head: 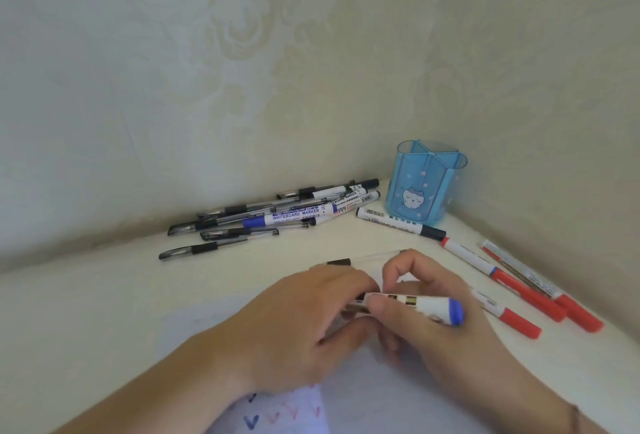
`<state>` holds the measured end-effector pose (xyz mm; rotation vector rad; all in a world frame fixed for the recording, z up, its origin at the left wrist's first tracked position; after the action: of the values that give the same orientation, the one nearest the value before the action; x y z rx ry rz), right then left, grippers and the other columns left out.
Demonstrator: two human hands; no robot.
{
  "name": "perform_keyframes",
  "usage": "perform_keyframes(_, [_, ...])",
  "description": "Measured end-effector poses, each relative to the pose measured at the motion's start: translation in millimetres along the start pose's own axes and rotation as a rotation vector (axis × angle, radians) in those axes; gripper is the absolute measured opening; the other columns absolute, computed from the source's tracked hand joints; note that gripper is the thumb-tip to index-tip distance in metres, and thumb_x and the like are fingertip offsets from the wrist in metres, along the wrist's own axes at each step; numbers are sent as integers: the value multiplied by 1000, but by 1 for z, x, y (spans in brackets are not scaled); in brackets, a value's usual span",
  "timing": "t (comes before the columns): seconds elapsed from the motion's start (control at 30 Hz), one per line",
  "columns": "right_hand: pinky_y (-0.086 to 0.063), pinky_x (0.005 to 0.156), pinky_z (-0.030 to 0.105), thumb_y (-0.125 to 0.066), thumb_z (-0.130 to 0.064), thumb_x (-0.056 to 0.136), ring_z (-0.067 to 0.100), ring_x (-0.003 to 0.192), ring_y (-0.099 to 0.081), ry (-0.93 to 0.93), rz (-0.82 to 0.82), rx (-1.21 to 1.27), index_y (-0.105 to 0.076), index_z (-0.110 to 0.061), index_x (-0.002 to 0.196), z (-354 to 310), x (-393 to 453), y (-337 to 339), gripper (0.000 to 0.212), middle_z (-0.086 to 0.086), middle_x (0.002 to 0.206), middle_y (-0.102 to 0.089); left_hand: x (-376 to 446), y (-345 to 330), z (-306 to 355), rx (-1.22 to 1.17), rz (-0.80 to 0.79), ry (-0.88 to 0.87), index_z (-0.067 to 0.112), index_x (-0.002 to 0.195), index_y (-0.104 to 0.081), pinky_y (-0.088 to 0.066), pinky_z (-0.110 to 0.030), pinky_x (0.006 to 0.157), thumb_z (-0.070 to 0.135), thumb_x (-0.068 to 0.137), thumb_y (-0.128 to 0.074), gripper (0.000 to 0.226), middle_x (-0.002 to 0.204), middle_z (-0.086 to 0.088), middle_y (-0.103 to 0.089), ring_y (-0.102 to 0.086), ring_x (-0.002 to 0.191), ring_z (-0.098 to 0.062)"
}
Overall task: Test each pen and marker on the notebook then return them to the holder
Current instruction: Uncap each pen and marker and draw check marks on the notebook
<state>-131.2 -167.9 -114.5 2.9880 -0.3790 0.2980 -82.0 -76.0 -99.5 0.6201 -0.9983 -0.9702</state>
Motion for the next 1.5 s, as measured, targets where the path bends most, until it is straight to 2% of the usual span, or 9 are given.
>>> perform_keyframes(0.2, [-35,54,42,-64,-26,82,27,53,-48,5,-120,41,-53,-19,79,5,-2,-9,14,21,59,-55,-3,-6,0,-3,-85,-52,25,100,-50,-46,-36,60,48,99,-39,25,85,6,-68,-60,72,-19])
perform_keyframes(0.4, [-35,57,48,-65,-31,89,51,65,-51,25,-213,49,-51,-18,89,7,-5,-12,19,46,90,-56,-4,3,-4,-45,-59,-46,30,103,-61,-20,-11,47,50,95,-53,23,48,11,-38,-38,44,0])
perform_keyframes(0.57, [-53,69,44,-73,-38,76,40,66,-66,12,-152,165,-70,-11,106,2,6,-1,41,26,76,-68,-3,19,-19,-60,38,81,35,109,-50,-32,-27,51,62,82,-49,39,63,1,-48,-42,54,-14])
perform_keyframes(0.63, [-54,60,44,-84,-47,59,37,59,-63,-54,-66,225,-74,-11,91,9,12,9,49,22,68,-66,-6,28,-28,-151,125,133,28,111,-49,-31,-23,55,41,87,-37,30,69,2,-48,-41,56,-10])
perform_keyframes(0.7, [-40,46,29,-89,-48,47,25,45,-48,-111,86,149,-67,-12,69,18,14,22,47,16,51,-52,-9,32,-40,-206,196,192,26,114,-45,-31,-16,58,21,88,-31,30,80,5,-49,-40,59,-8])
perform_keyframes(0.83, [-27,41,20,-79,-19,73,19,37,-38,-173,203,-142,-58,-14,61,18,9,34,25,17,45,-49,-8,21,-39,-95,122,176,36,126,-36,-35,-10,74,6,98,-33,42,104,10,-47,-46,82,-4])
perform_keyframes(0.97, [-27,46,26,-69,-6,79,18,40,-32,-198,310,-160,-47,-18,46,15,7,51,41,0,38,-42,-5,12,-34,-5,64,82,28,132,-43,-31,-9,90,4,99,-43,41,111,16,-49,-44,104,-5])
perform_keyframes(1.2, [-26,39,18,-71,-8,77,14,41,-31,-239,312,-329,-46,-16,52,19,8,49,36,0,43,-43,-5,15,-44,15,107,119,38,132,-46,-36,-10,95,16,92,-63,49,116,23,-57,-52,111,1])
perform_keyframes(1.5, [-27,39,12,-71,-7,76,5,37,-31,-227,245,-497,-44,-15,49,15,12,46,39,-10,40,-38,-5,13,-39,70,77,125,49,135,-34,-40,-17,93,47,91,-49,46,115,24,-60,-54,109,3])
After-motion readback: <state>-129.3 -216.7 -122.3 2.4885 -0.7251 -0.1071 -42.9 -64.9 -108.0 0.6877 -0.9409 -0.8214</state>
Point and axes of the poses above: each hand's wrist, its own x-axis towards the middle knuckle, its own y-axis out of the back of the hand, z = x × y, the point moved 9 cm from there along x, towards the middle knuckle
